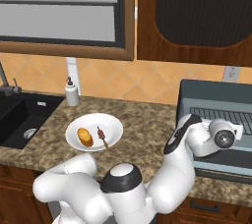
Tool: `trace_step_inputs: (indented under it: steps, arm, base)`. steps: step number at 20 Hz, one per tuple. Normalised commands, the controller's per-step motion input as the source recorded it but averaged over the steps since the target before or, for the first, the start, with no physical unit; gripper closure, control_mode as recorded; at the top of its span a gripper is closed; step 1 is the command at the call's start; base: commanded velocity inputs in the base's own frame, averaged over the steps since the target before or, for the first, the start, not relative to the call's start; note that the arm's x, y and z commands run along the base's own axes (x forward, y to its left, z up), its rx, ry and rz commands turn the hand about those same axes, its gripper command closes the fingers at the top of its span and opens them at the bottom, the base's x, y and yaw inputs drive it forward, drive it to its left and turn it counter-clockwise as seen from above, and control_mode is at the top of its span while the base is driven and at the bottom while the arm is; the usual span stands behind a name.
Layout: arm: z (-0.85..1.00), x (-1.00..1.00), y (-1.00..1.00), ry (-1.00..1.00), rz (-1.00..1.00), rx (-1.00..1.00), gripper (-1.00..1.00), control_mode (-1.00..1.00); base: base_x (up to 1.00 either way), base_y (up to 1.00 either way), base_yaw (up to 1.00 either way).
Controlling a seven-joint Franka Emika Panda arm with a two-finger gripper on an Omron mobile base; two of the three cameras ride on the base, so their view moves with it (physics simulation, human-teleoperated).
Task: Pick up the kebab skewer and baguette bread, and place them inside the toaster oven. Close the toaster oven door and start by setting the timer.
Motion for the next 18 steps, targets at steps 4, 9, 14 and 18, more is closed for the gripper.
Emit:
trace_step_inputs:
  steps: [4,9,14,18]
  arm:
    - [-0.08,0.0,0.0,0.03,0.0,0.0,-1.0,-1.0]
    - [-0.2,0.0,0.0,0.05,0.0,0.0,-1.0,-1.0]
    - [-0.53,-0.26,0.0,0.1,0.01,0.0,-1.0,-1.0]
    - [-0.75,-0.66,0.0,0.13,0.0,0.0,-1.0,-1.0]
  base:
    - [0.0,0.0,0.0]
    - [0.0,0.0,0.0]
    - [0.0,0.0,0.0]
    - [0.0,0.0,0.0]
